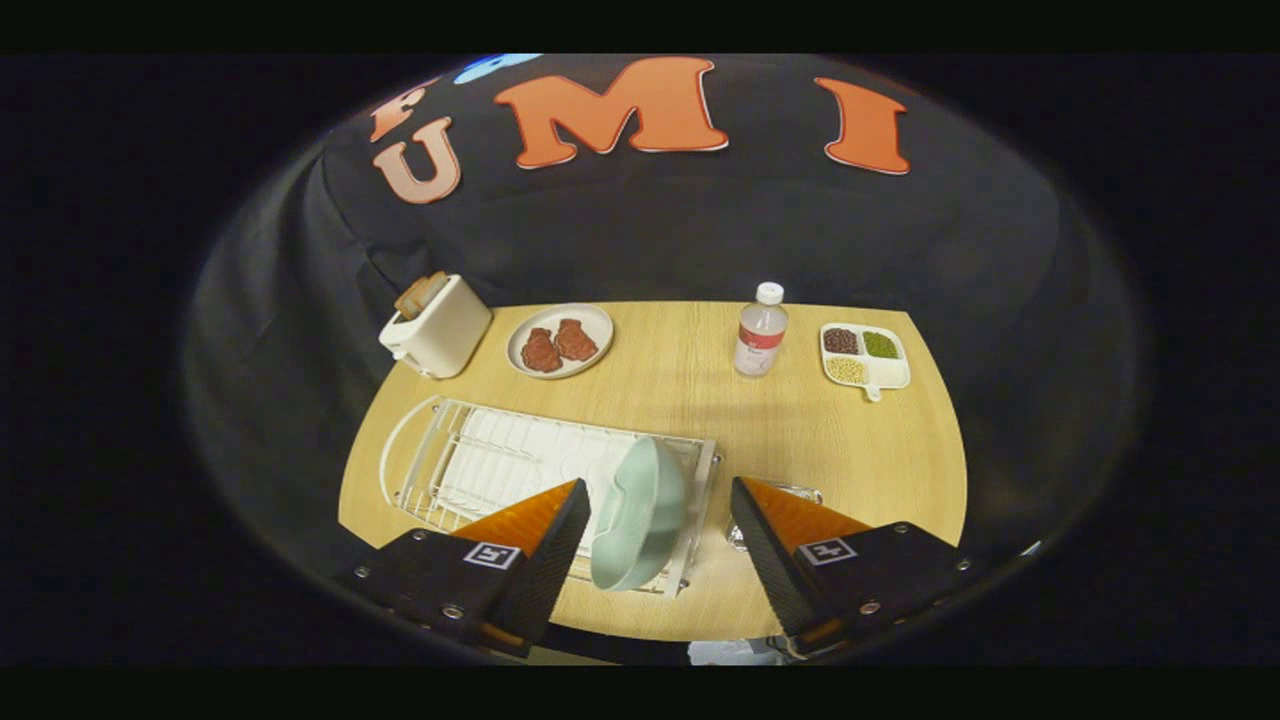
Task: Take the plate from the dish rack, then take the spoon from the basket and place it into the plate.
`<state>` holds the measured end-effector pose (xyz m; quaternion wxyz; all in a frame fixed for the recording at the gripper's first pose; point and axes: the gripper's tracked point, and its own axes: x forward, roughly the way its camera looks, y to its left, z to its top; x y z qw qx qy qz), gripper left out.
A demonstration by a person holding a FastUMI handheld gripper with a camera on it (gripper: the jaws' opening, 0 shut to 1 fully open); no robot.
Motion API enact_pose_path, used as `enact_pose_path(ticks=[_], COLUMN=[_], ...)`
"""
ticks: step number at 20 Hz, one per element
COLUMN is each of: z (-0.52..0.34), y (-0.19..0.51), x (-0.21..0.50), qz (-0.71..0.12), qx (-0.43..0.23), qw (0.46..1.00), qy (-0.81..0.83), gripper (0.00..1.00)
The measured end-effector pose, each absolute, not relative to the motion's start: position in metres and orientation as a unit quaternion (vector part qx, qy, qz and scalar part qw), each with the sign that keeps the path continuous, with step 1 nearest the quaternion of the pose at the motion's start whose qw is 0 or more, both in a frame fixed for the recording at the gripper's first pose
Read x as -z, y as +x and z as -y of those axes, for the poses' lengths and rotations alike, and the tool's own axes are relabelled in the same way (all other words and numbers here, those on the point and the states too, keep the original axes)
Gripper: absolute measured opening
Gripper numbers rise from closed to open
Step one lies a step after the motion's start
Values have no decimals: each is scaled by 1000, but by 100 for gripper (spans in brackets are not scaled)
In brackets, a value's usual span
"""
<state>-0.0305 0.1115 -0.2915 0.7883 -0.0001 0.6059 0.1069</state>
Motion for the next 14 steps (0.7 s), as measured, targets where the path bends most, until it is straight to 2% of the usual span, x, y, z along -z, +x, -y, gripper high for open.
enact_pose_path(ticks=[7,14], z=[-118,-142], y=[-50,-74], x=[348,366], qz=[-665,-697], qx=[-87,-77], qw=[741,712], qy=[-42,-36], gripper=[80,64])
